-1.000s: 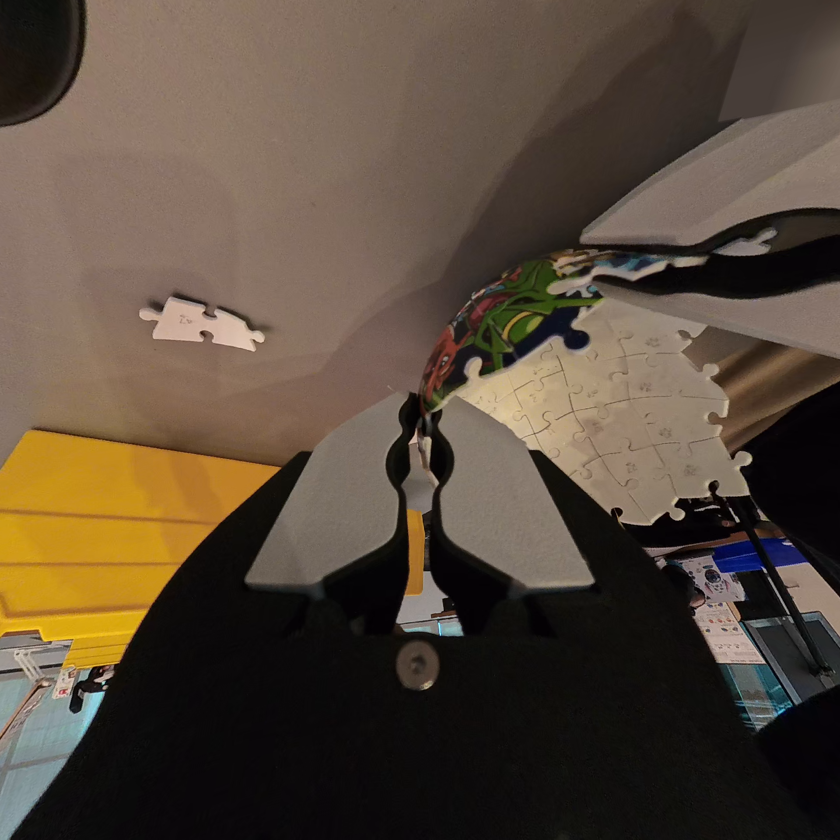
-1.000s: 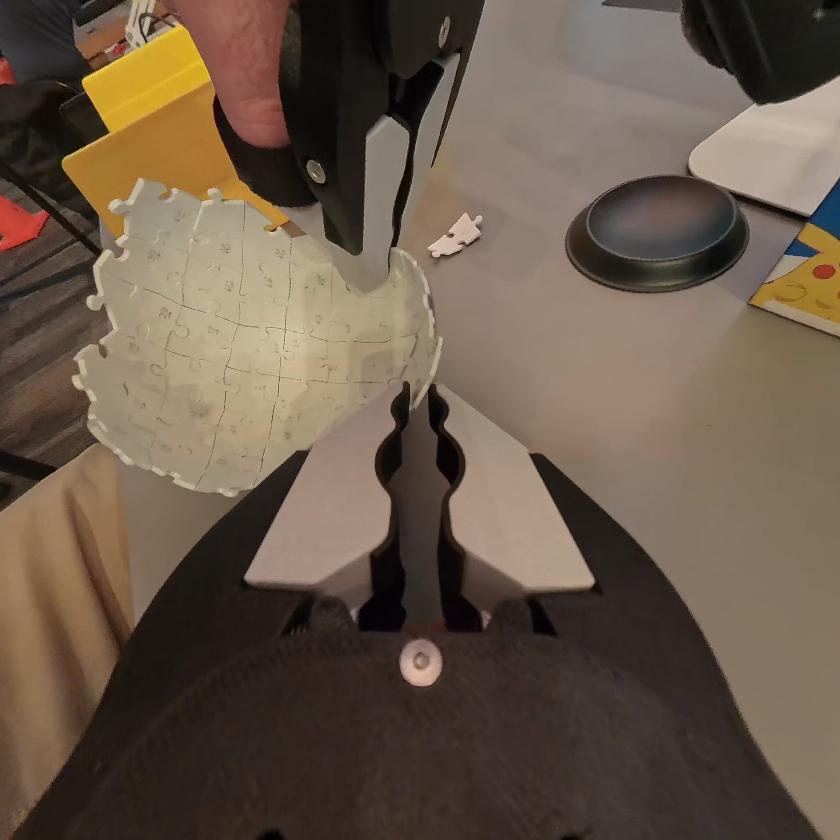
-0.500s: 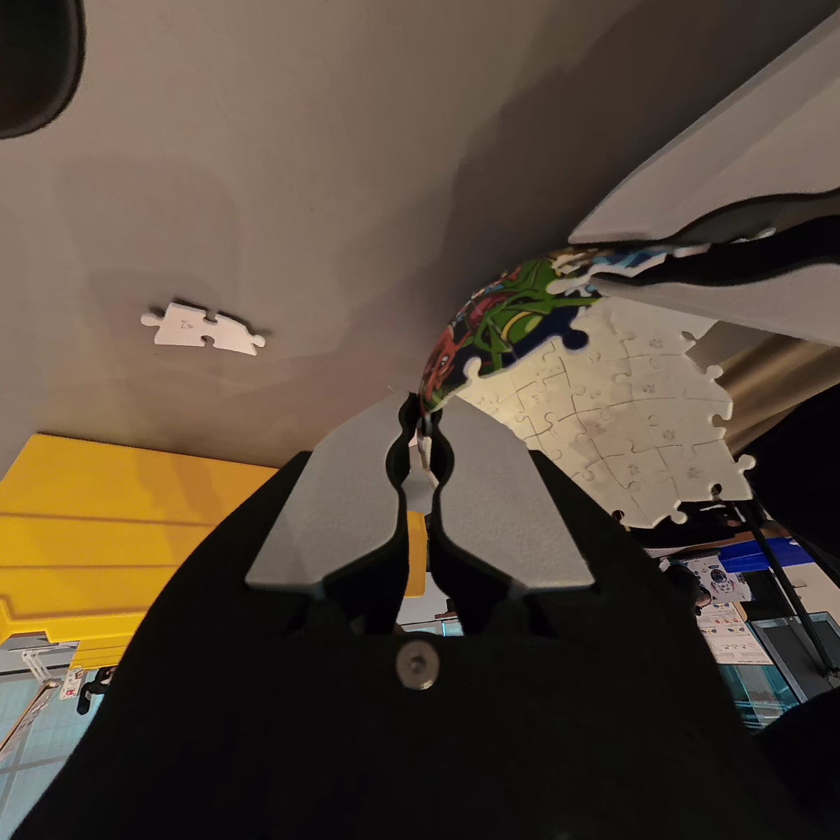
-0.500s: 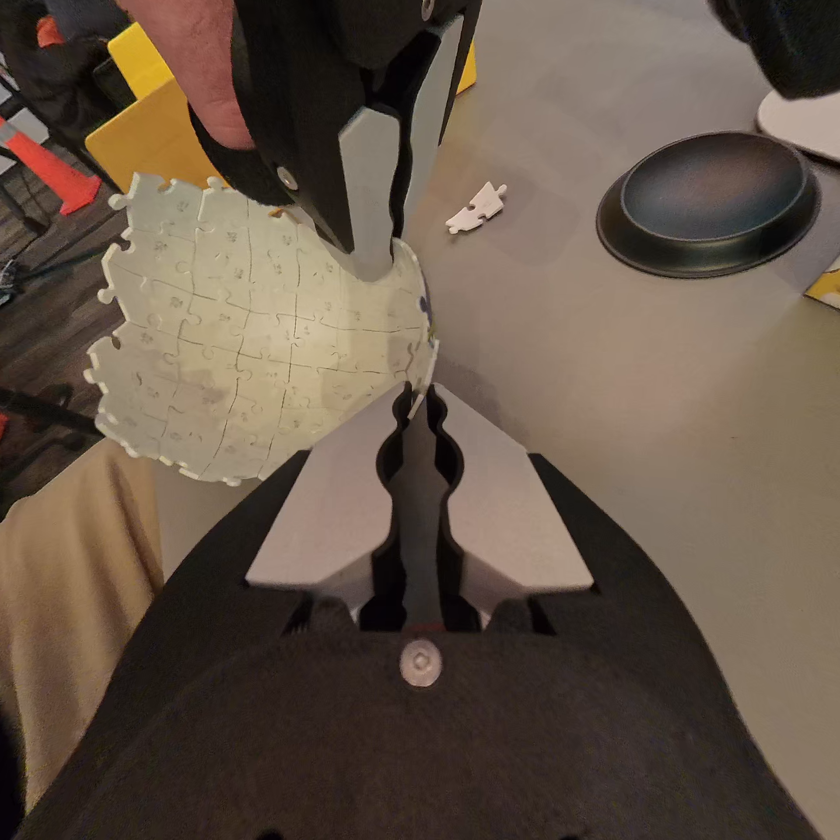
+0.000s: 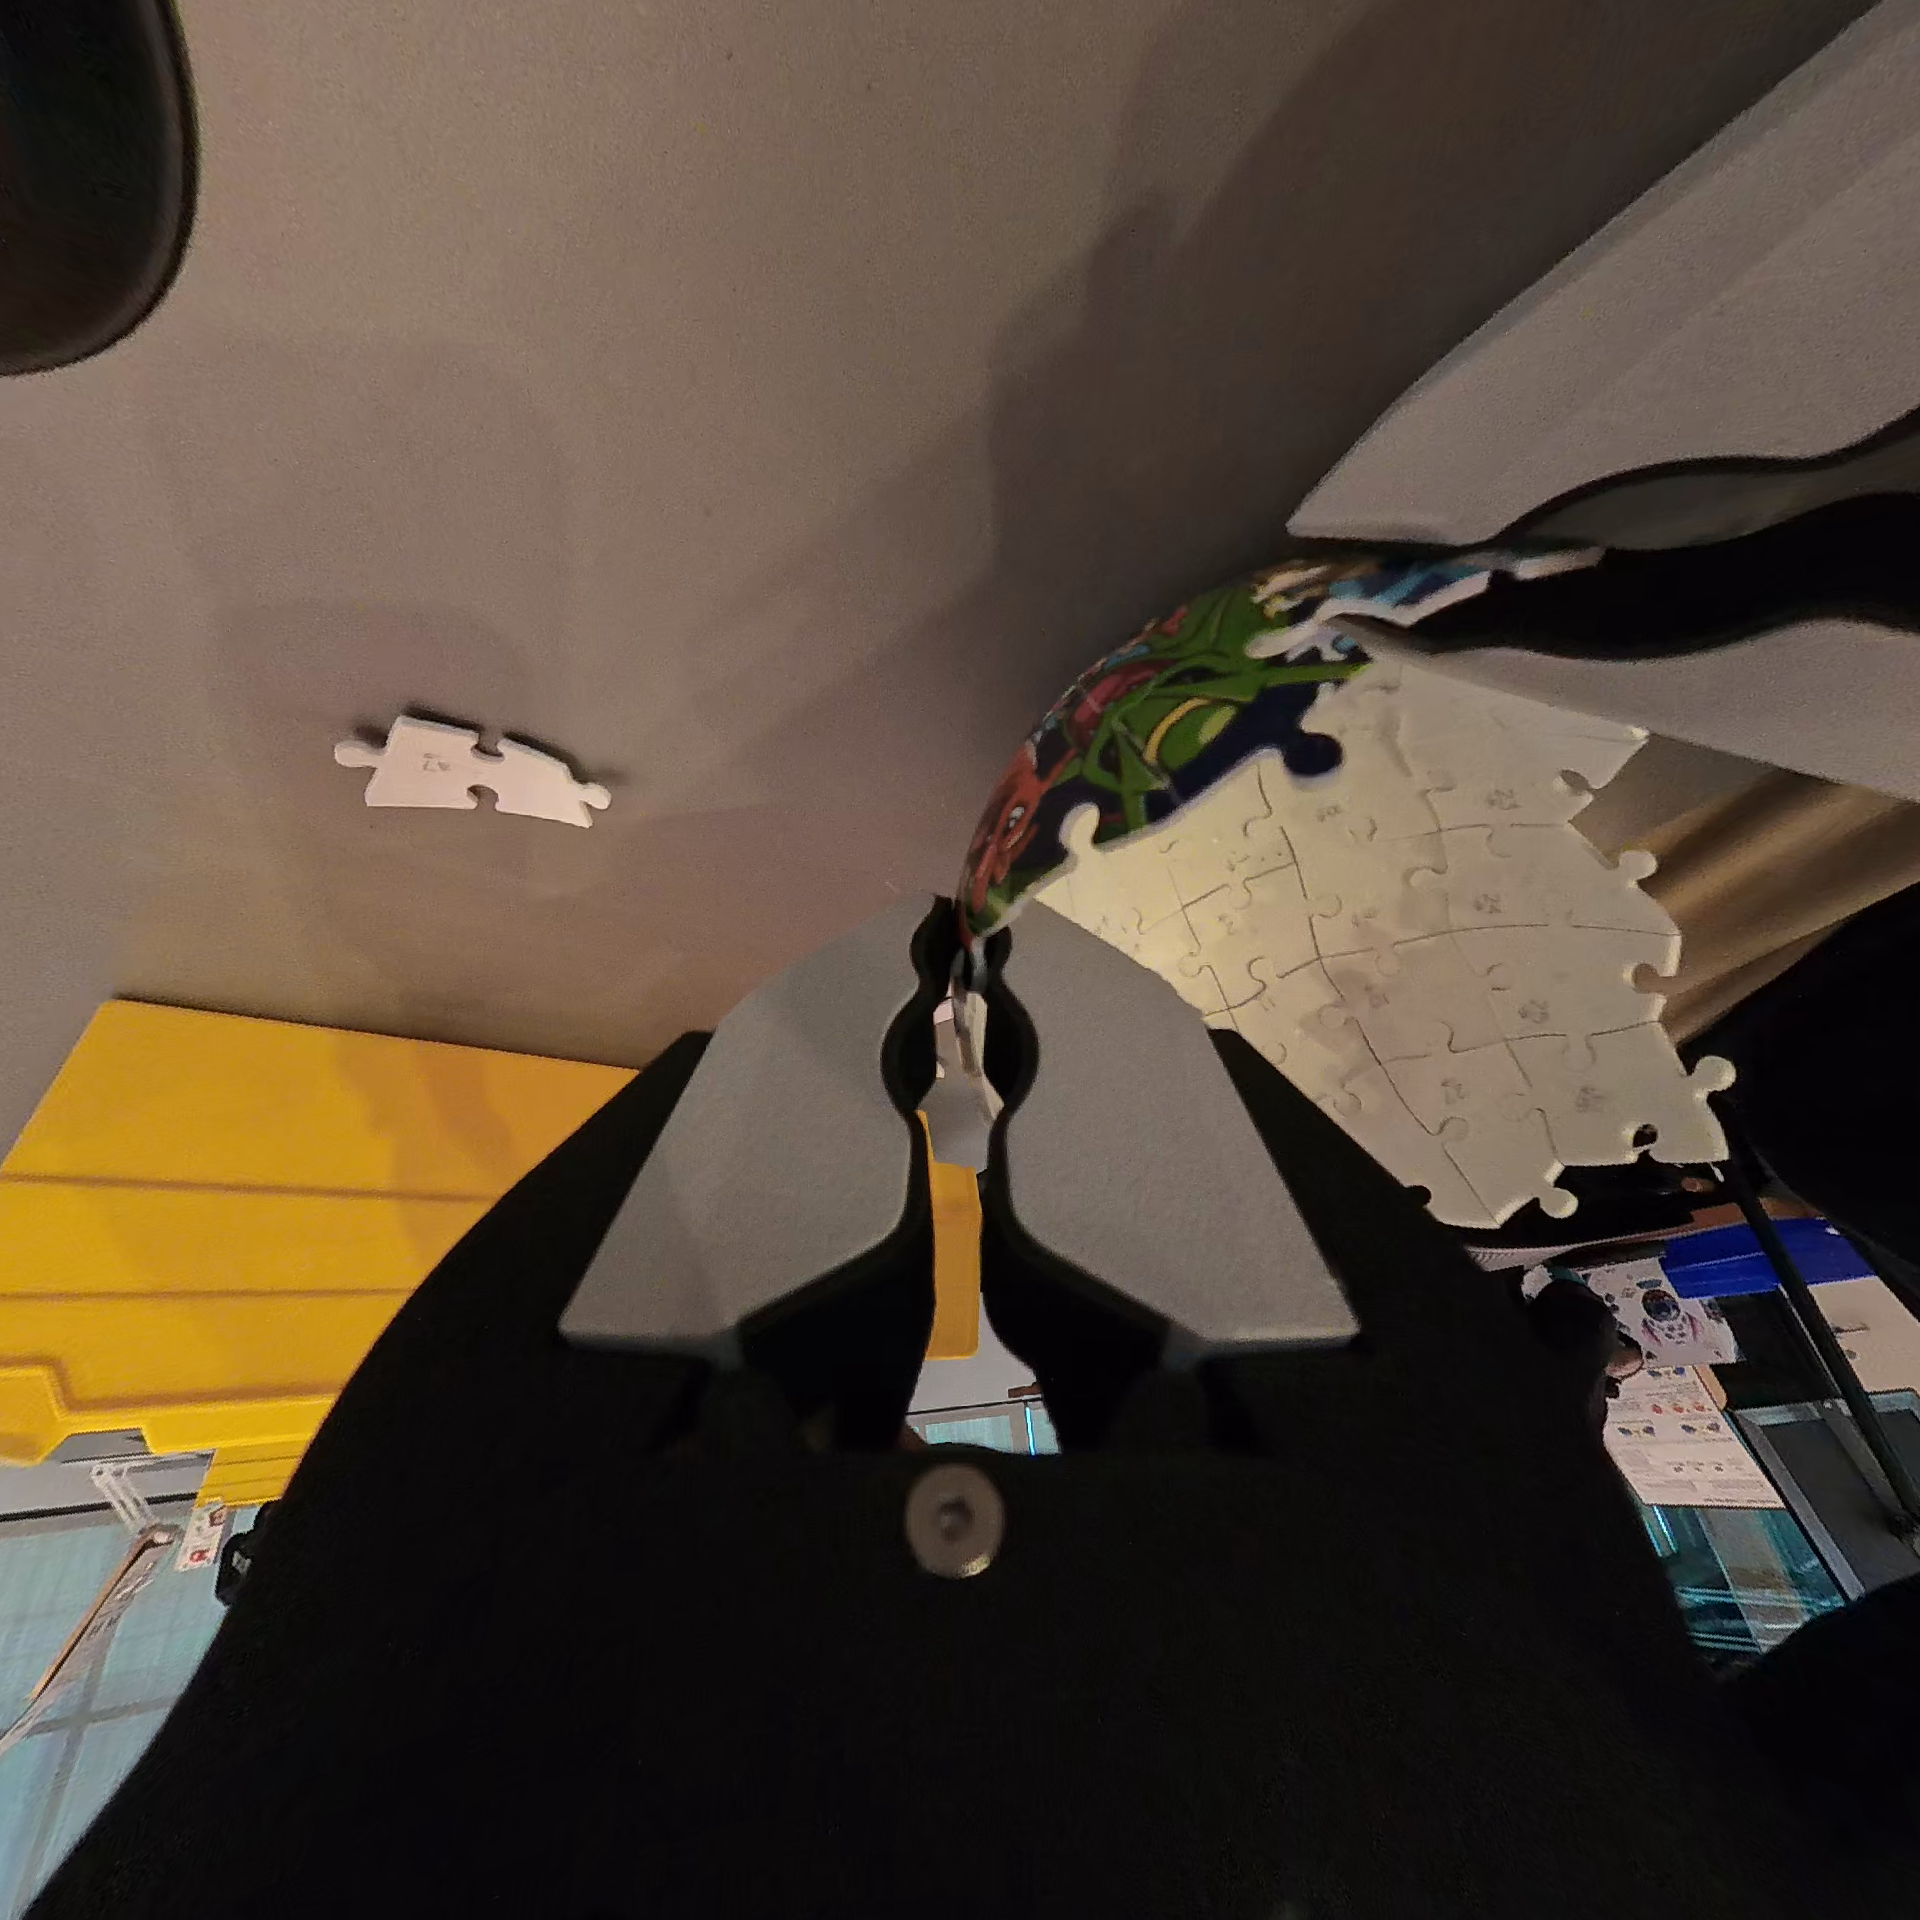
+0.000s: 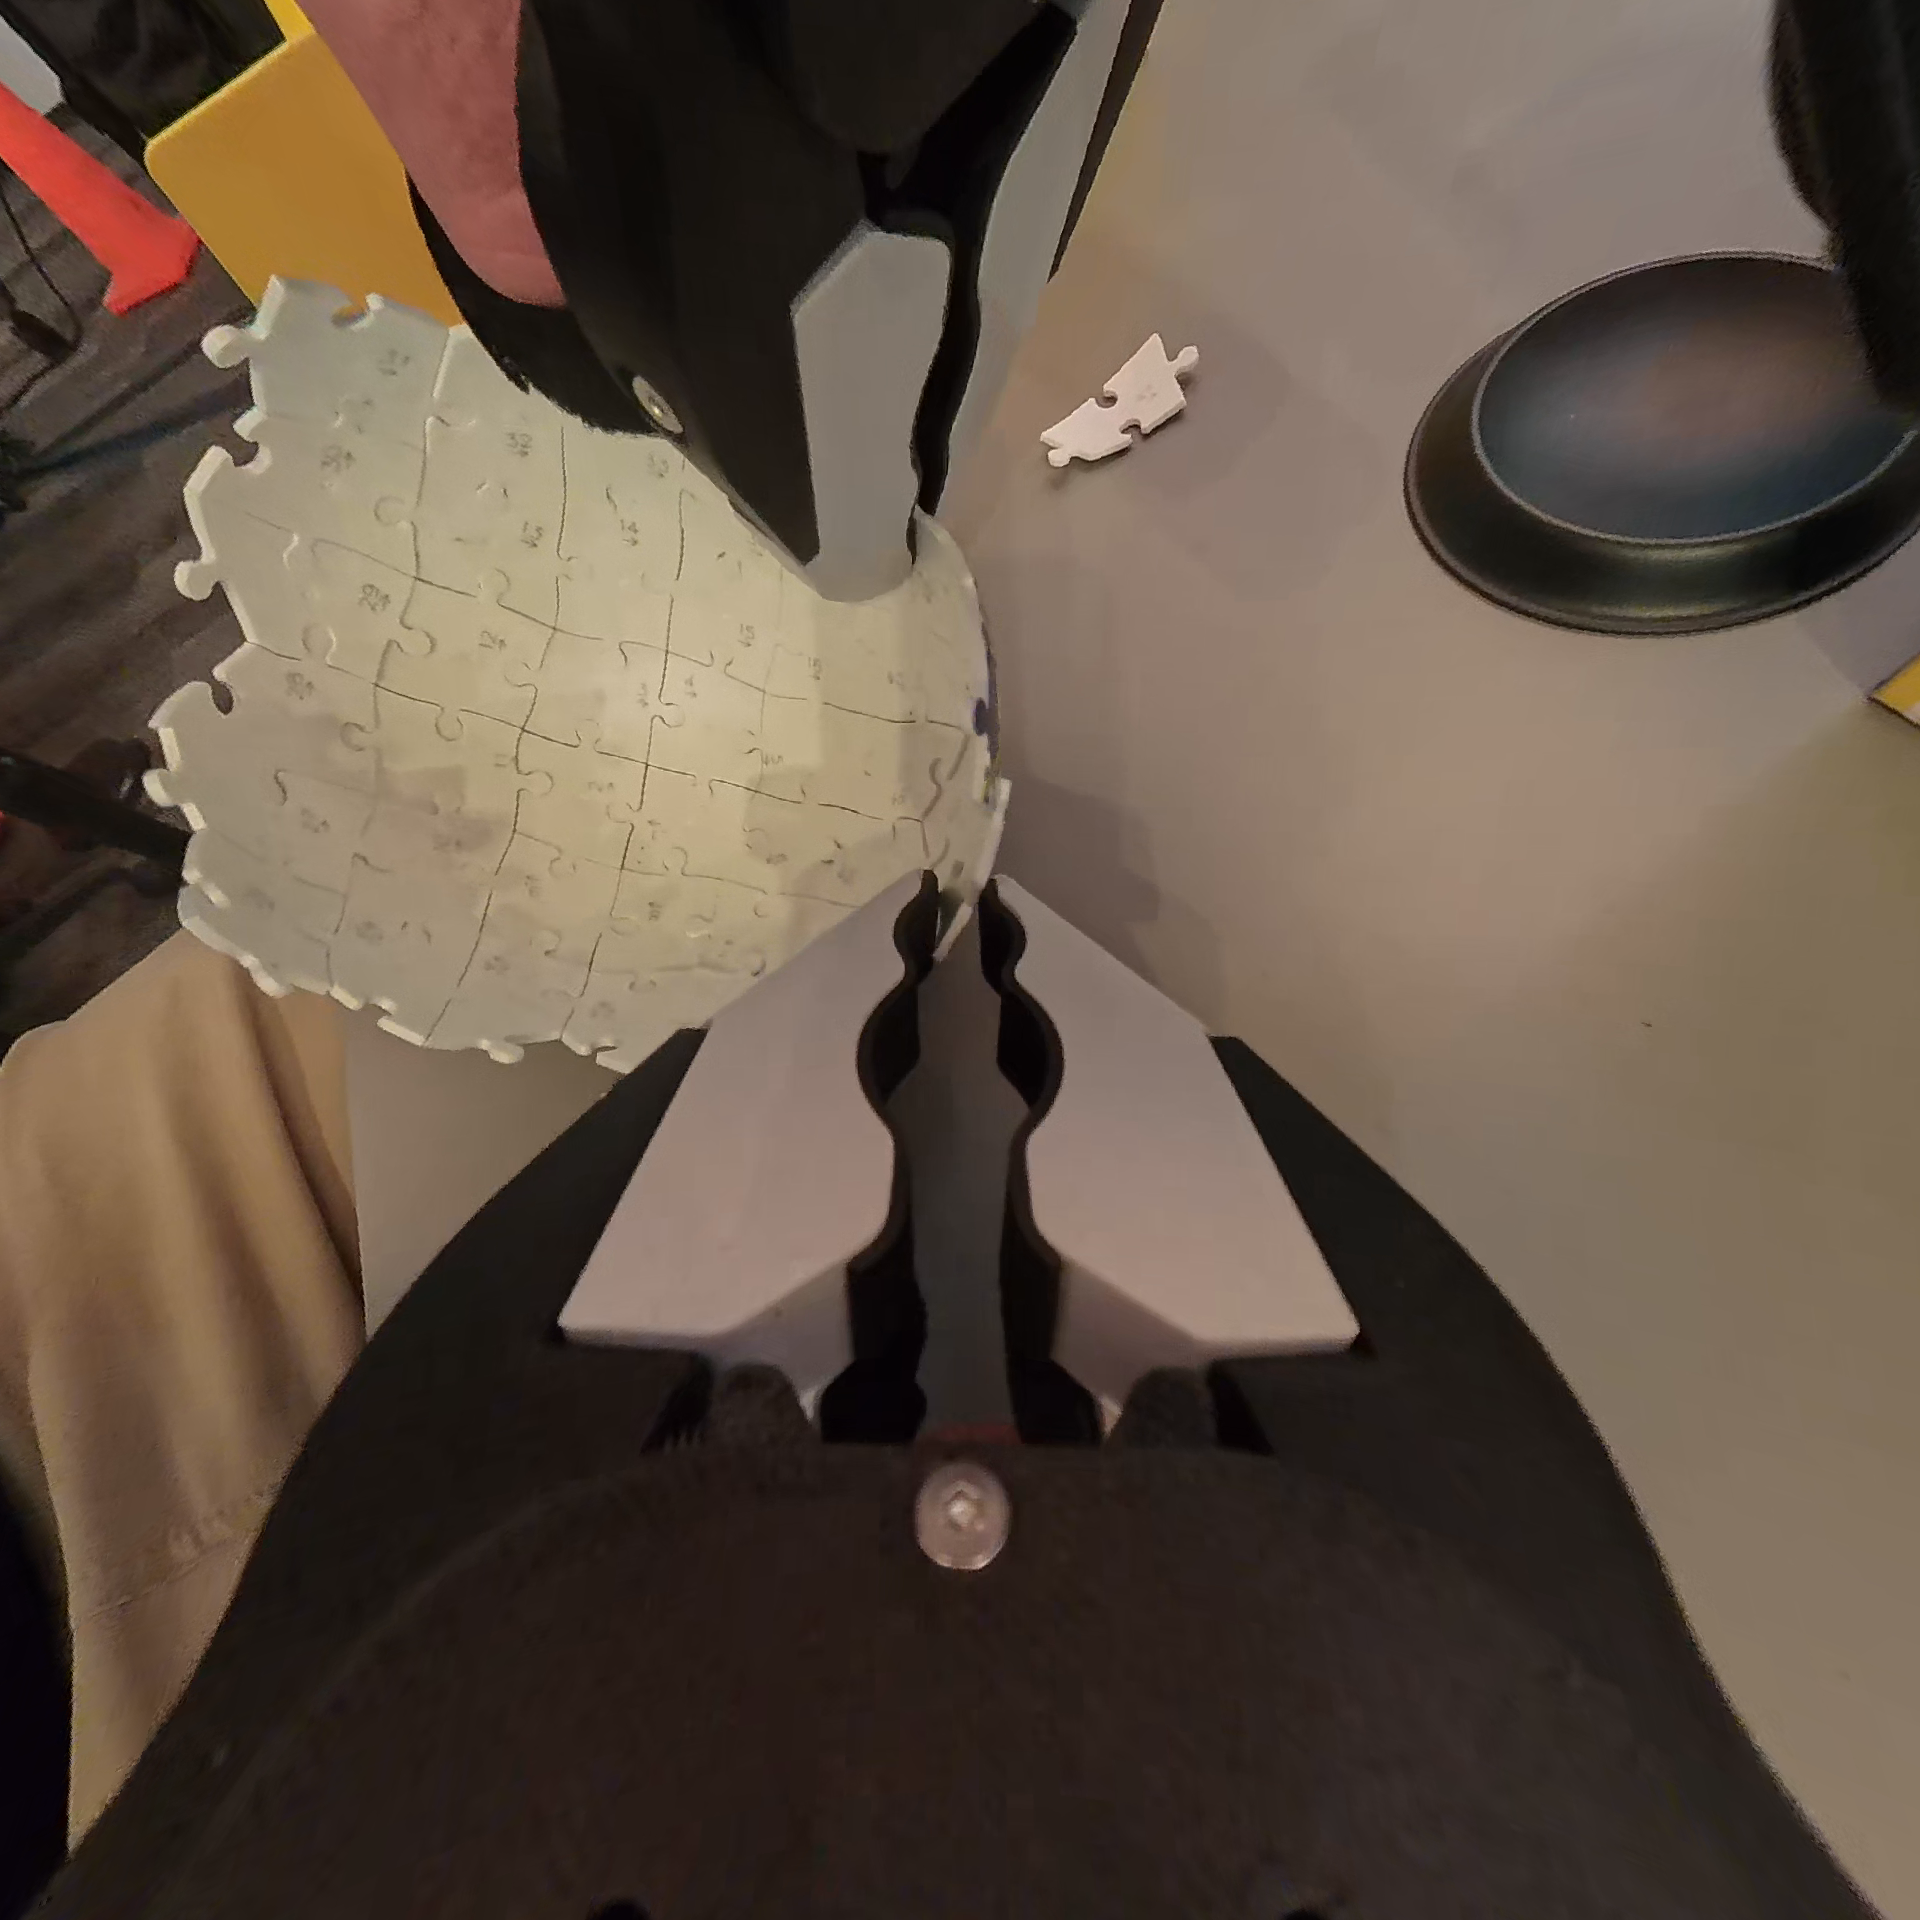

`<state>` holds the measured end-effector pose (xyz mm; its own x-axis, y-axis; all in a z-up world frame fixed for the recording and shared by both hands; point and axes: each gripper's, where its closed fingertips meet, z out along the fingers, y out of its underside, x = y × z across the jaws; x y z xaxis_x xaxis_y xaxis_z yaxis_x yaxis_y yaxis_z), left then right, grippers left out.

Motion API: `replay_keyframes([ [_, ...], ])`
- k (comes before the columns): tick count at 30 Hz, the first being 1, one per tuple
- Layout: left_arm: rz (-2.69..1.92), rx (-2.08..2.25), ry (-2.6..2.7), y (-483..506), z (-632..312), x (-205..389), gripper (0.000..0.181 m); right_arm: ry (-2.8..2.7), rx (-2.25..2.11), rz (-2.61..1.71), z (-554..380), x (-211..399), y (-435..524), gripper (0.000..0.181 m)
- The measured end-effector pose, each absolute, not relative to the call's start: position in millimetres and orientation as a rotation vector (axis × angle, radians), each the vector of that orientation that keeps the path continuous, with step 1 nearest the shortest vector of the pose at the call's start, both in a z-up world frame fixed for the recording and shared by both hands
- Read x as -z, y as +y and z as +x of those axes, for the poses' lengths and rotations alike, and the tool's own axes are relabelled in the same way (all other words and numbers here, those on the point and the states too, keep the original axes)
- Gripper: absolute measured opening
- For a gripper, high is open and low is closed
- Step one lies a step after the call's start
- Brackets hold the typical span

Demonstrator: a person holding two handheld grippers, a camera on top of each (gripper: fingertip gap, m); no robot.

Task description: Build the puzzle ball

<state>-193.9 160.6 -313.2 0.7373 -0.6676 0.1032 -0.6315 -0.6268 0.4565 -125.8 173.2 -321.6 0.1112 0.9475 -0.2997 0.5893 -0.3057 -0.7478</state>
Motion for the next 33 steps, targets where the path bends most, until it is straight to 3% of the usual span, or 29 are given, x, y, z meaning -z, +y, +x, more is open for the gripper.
replay_keyframes([
  [33, 2.462, 0.106, -0.988, 158.7, -195.5, 313.6, 0.003, -1.423, -1.156, -2.029, -126.9, 323.0, 171.9, 0.001],
])
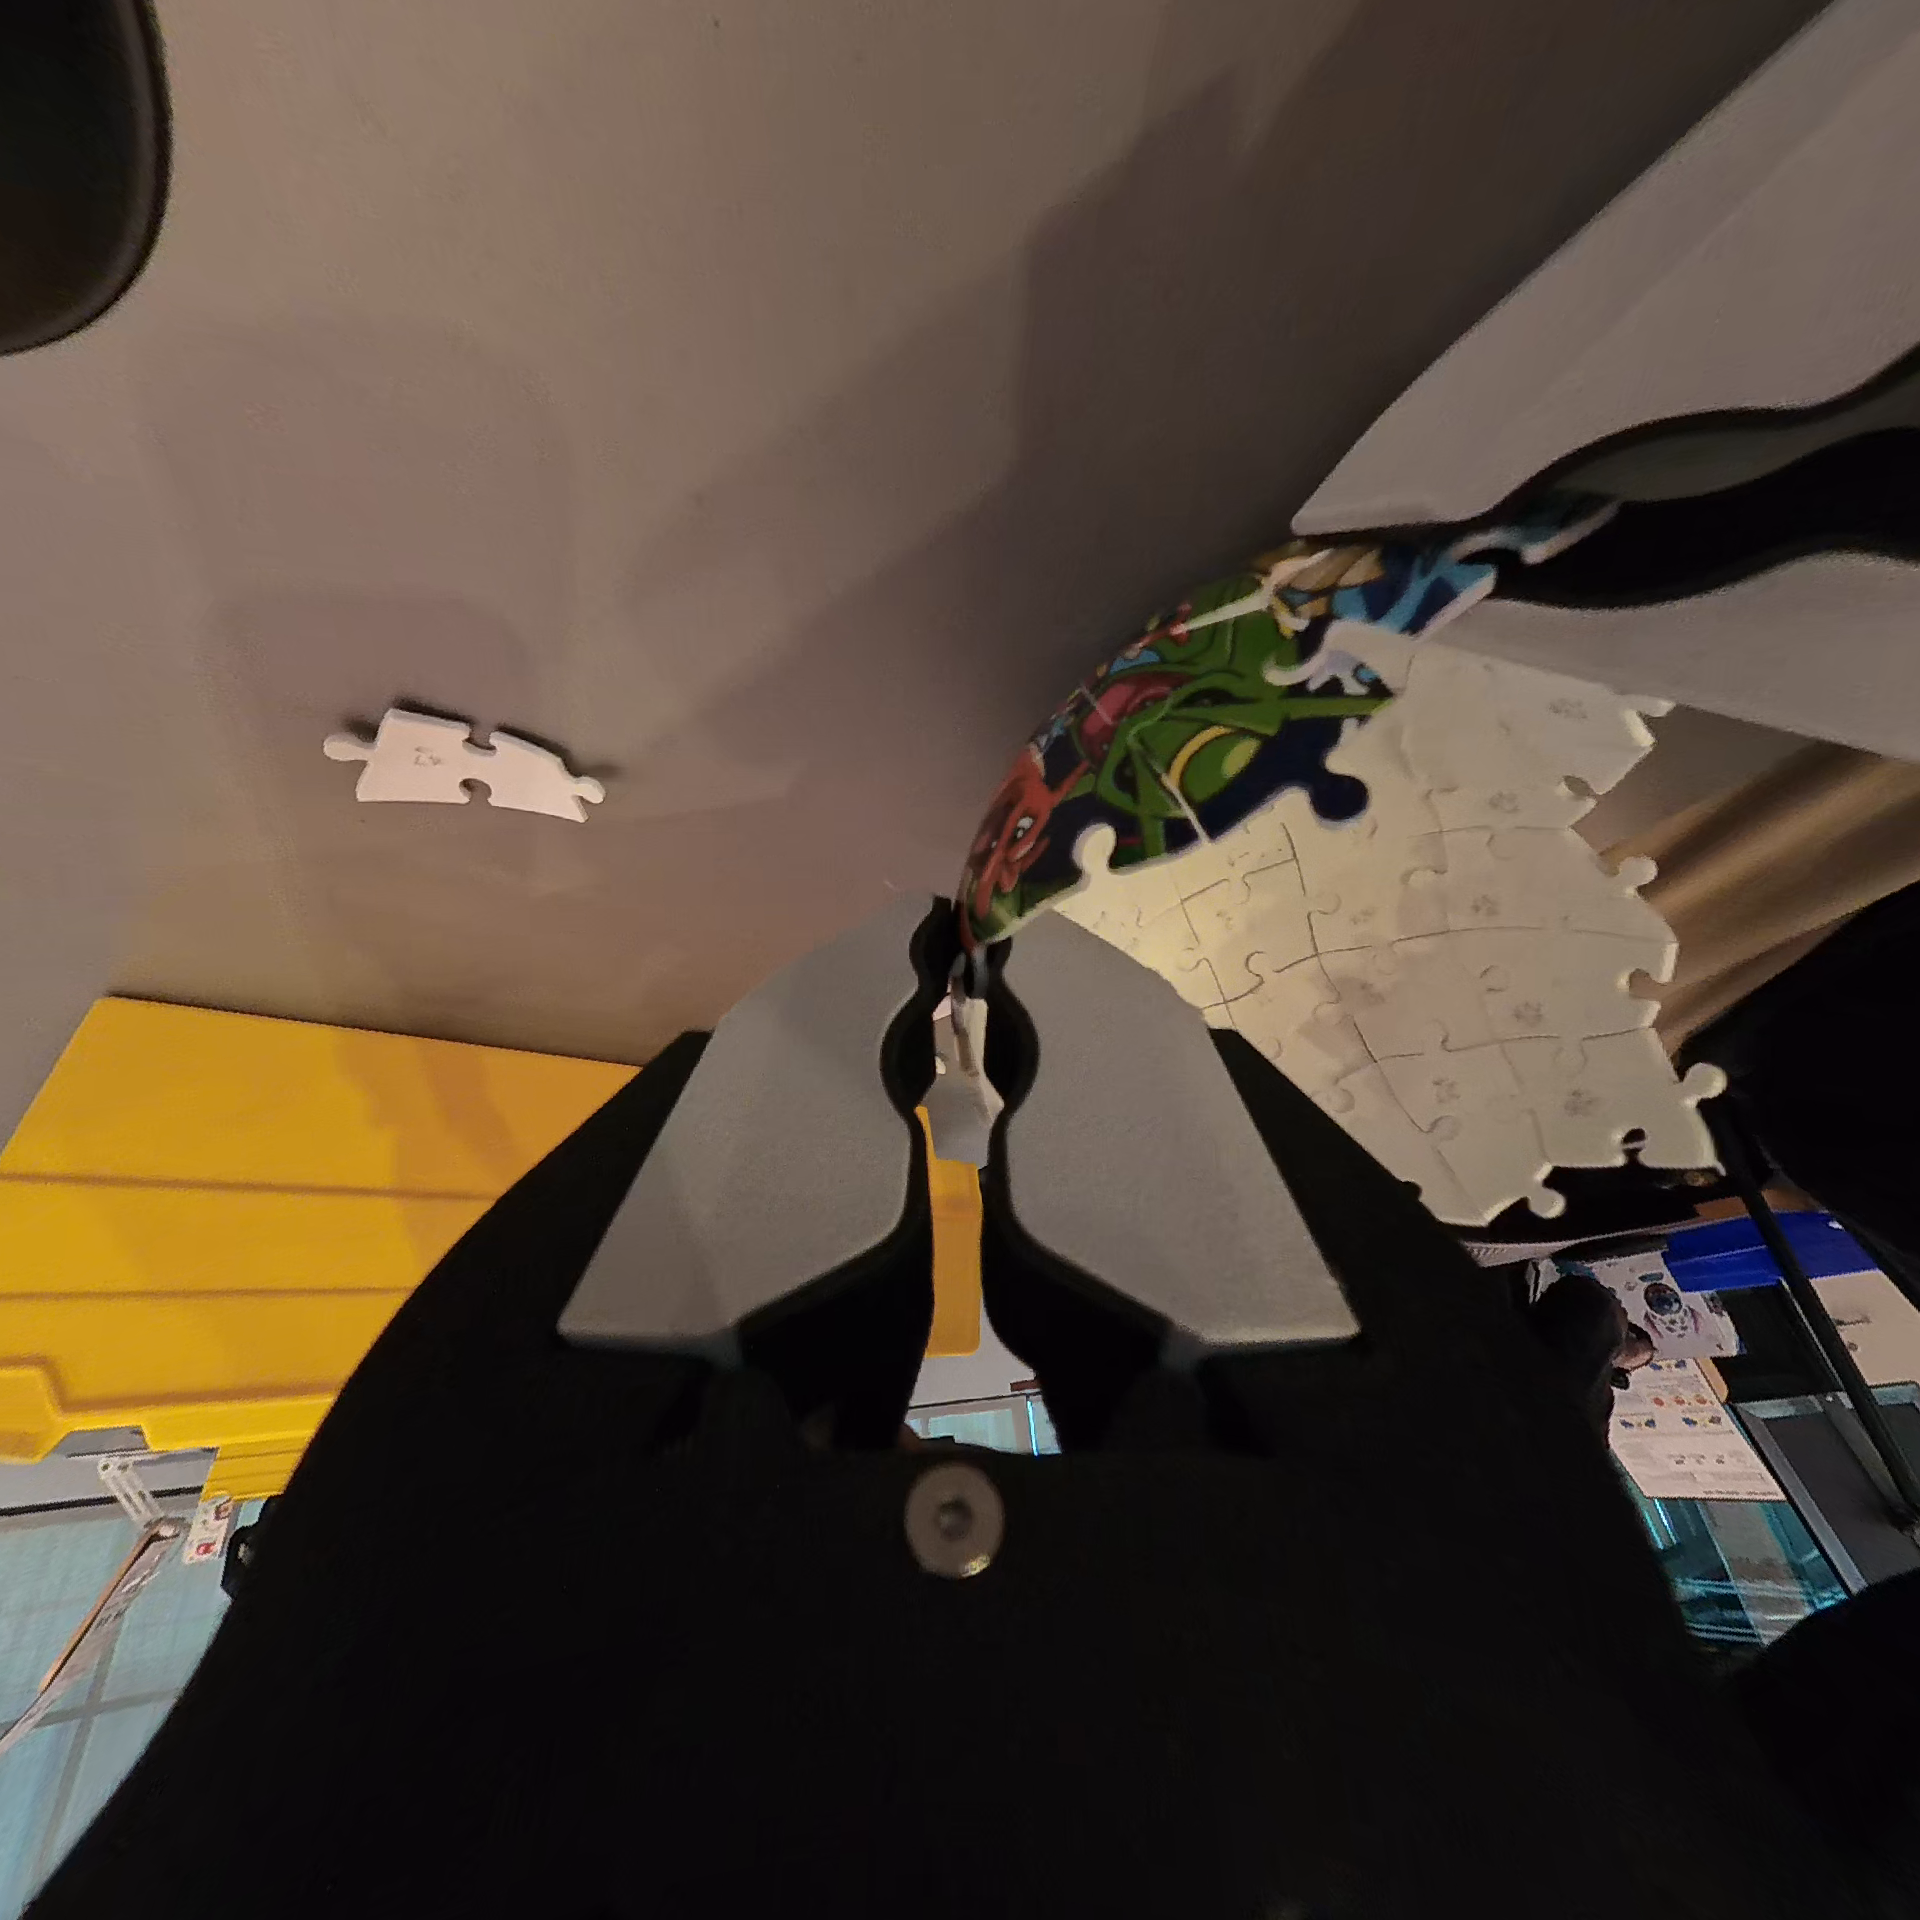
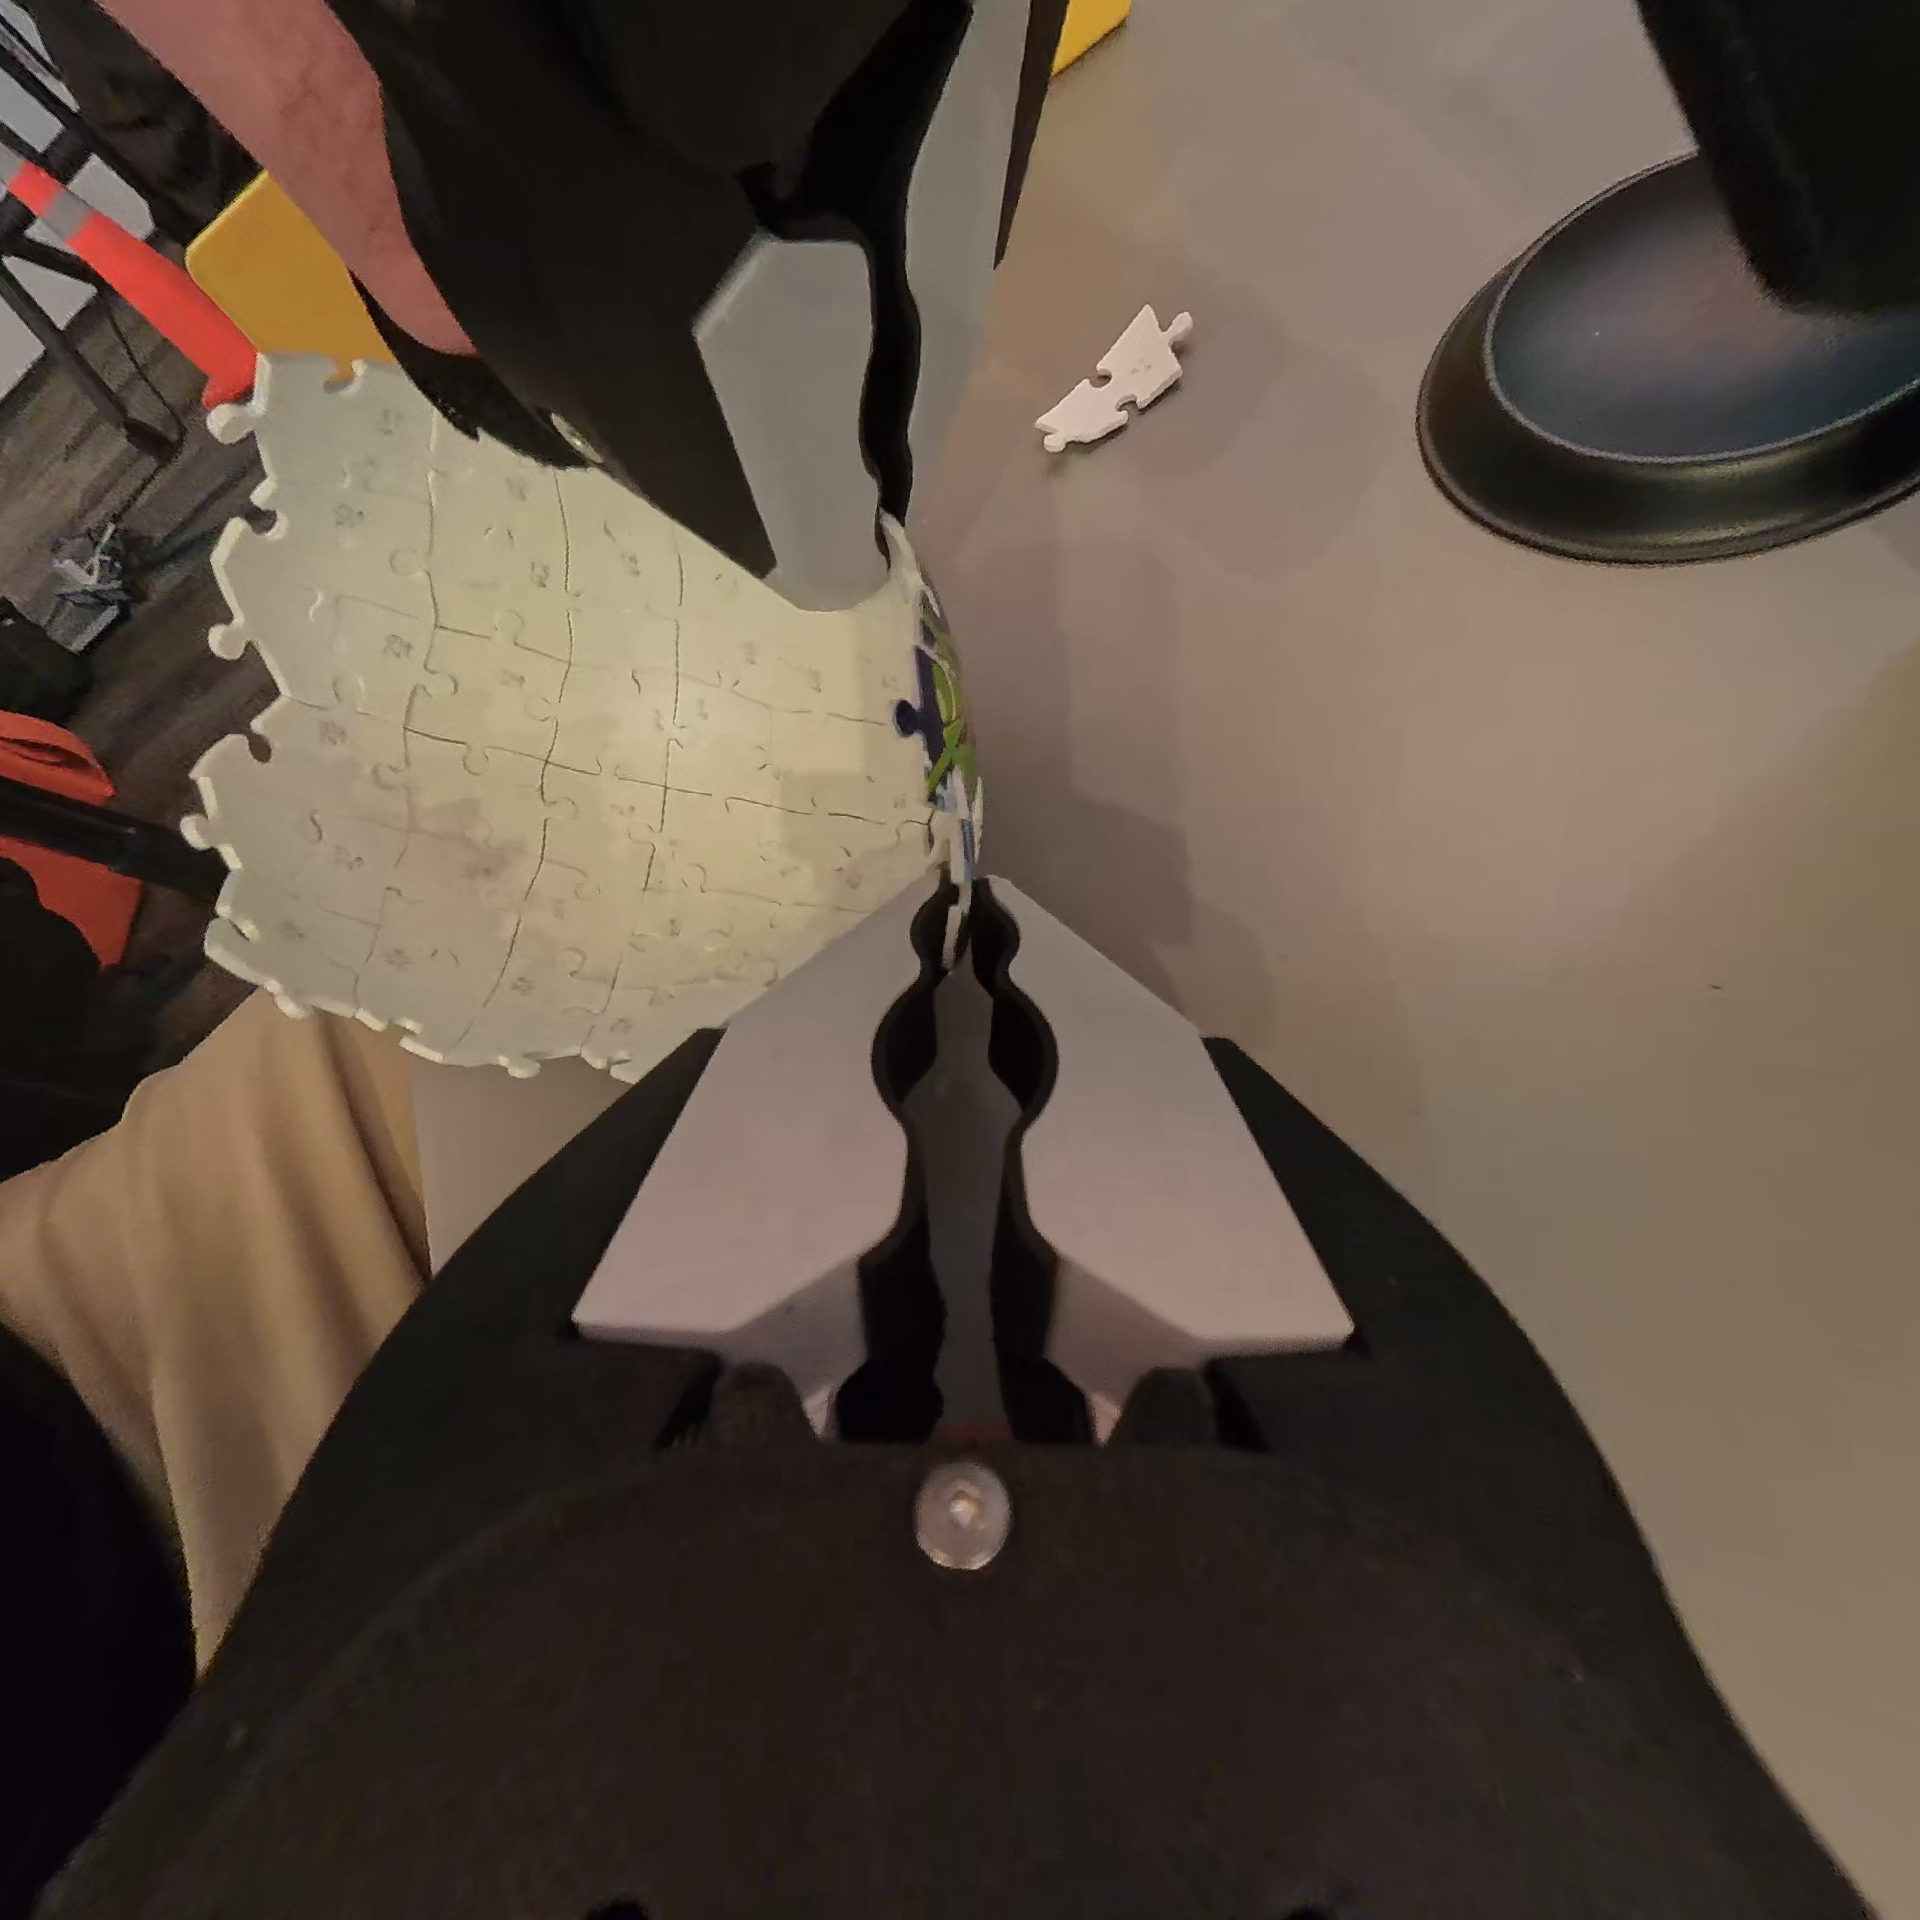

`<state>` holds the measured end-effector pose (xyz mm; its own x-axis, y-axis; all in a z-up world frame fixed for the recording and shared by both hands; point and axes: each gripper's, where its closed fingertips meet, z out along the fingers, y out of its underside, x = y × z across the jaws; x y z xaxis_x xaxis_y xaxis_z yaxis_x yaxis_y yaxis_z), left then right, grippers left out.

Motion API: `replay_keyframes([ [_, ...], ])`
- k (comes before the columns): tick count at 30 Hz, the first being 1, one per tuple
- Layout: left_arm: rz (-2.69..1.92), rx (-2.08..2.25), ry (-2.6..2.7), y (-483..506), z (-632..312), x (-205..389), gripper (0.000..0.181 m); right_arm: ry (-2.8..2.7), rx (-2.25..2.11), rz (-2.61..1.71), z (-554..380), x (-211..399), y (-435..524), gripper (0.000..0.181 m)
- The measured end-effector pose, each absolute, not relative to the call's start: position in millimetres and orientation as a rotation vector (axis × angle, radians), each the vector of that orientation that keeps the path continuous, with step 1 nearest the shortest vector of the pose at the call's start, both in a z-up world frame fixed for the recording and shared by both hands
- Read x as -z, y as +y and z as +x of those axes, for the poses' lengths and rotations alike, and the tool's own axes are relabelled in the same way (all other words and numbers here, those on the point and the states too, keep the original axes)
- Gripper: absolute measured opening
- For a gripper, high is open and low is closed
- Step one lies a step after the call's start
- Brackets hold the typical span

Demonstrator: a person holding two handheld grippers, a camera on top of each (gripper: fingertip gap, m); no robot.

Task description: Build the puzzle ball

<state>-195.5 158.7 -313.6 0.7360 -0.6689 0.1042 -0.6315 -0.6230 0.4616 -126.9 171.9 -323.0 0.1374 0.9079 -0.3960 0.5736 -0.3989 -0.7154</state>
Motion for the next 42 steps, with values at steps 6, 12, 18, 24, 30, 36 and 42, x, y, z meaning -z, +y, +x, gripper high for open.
replay_keyframes([
  [6, 2.462, 0.111, -0.985, 157.9, -197.2, 314.1, 0.003, -1.359, -1.183, -2.073, -129.8, 323.5, 172.6, 0.002],
  [12, 2.470, 0.094, -0.987, 158.1, -194.7, 314.1, 0.003, -1.318, -1.208, -2.111, -132.0, 325.2, 171.3, 0.004],
  [18, 2.460, 0.095, -0.991, 157.6, -193.2, 315.5, 0.003, -1.304, -1.183, -2.140, -132.4, 328.3, 170.7, 0.001],
  [24, 2.460, 0.098, -0.991, 158.4, -193.3, 314.4, 0.003, -1.259, -1.177, -2.168, -132.3, 326.5, 172.5, 0.001],
  [30, 2.470, 0.082, -0.989, 157.1, -194.3, 314.6, 0.003, -1.235, -1.218, -2.176, -133.8, 326.8, 171.1, 0.001],
  [36, 2.481, 0.072, -0.995, 156.6, -195.5, 315.9, 0.003, -1.223, -1.257, -2.197, -134.6, 327.1, 168.2, 0.003],
  [42, 2.503, 0.067, -1.021, 156.5, -195.7, 316.3, 0.004, -1.215, -1.262, -2.200, -134.7, 327.1, 168.1, 0.001],
])
